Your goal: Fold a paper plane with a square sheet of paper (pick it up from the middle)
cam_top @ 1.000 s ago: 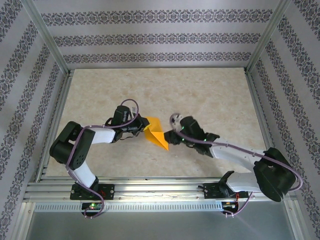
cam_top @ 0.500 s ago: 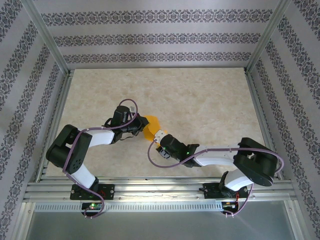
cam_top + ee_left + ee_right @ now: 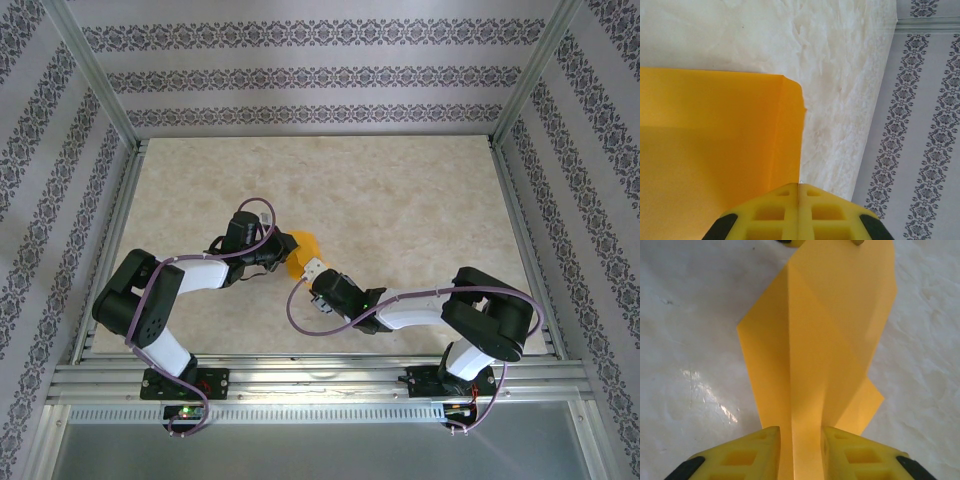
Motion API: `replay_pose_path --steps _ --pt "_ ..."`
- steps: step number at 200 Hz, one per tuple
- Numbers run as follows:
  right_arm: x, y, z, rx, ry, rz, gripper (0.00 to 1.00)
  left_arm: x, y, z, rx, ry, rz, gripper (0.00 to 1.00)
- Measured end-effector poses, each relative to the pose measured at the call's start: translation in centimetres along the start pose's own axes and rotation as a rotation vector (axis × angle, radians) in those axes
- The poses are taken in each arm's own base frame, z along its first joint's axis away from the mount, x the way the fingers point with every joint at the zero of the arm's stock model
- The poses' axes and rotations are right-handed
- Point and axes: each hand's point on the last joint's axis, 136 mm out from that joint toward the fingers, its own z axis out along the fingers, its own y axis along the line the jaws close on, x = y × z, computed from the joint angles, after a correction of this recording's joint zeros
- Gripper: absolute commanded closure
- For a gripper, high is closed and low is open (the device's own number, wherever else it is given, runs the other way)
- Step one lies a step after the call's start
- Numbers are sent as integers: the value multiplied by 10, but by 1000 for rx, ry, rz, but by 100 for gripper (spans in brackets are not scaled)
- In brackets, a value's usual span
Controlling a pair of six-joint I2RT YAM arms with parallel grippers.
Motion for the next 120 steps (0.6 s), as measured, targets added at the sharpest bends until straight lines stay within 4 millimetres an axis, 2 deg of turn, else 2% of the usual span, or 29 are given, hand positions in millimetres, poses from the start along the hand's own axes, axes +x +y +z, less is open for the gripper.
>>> replay_pose_path --steps 120 --pt "11 -4 3 3 15 54 71 0 0 0 0 0 0 96"
